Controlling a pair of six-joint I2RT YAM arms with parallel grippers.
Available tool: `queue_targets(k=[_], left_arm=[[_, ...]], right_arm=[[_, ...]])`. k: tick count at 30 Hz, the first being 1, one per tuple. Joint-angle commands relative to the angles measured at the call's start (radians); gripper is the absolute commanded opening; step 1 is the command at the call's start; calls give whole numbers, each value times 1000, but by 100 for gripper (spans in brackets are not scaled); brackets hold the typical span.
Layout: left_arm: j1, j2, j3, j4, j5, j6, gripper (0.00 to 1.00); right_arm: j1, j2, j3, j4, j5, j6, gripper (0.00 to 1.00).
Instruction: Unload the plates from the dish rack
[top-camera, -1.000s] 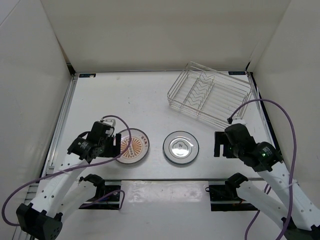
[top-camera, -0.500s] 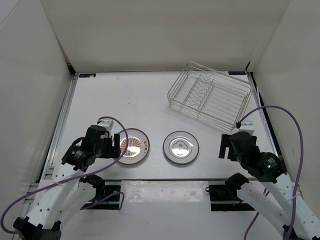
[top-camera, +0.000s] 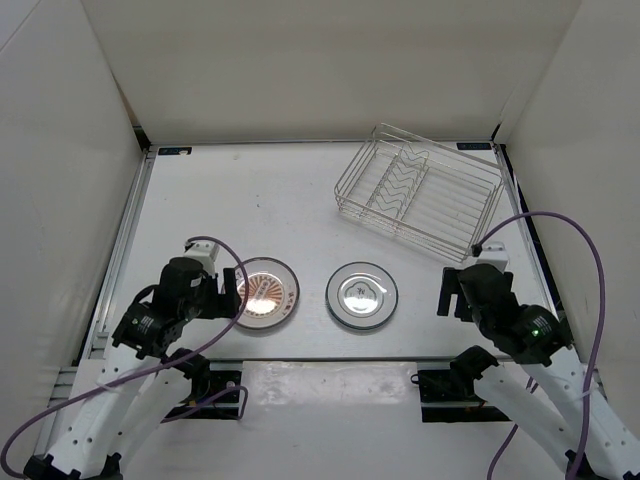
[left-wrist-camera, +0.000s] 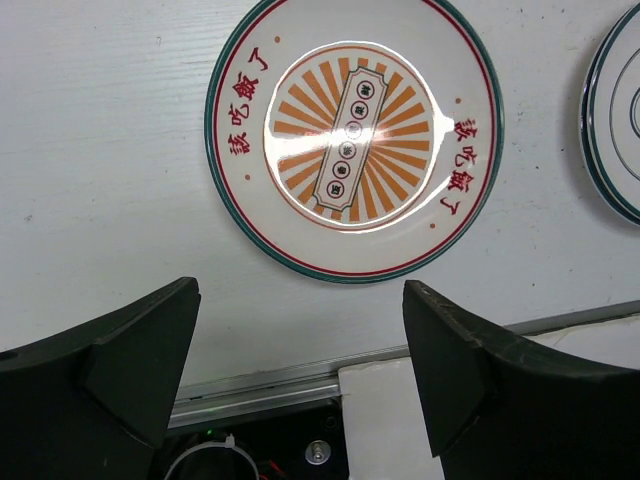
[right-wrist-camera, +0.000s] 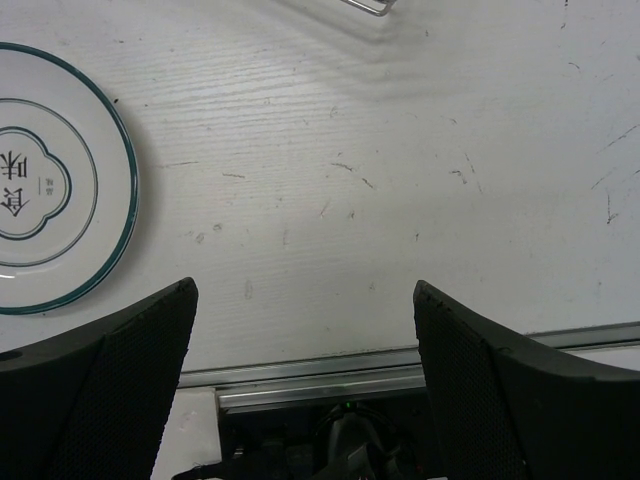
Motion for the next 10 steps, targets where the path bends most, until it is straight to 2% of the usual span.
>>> queue_targets(k=[1,10], left_arm=[[-5,2,-4,19,-3,-10,93],[-4,23,-1,13,15,-10,95]], right_arm=[[0,-17,-22,29,35,15,90],[1,-37,-49,47,29,18,90]])
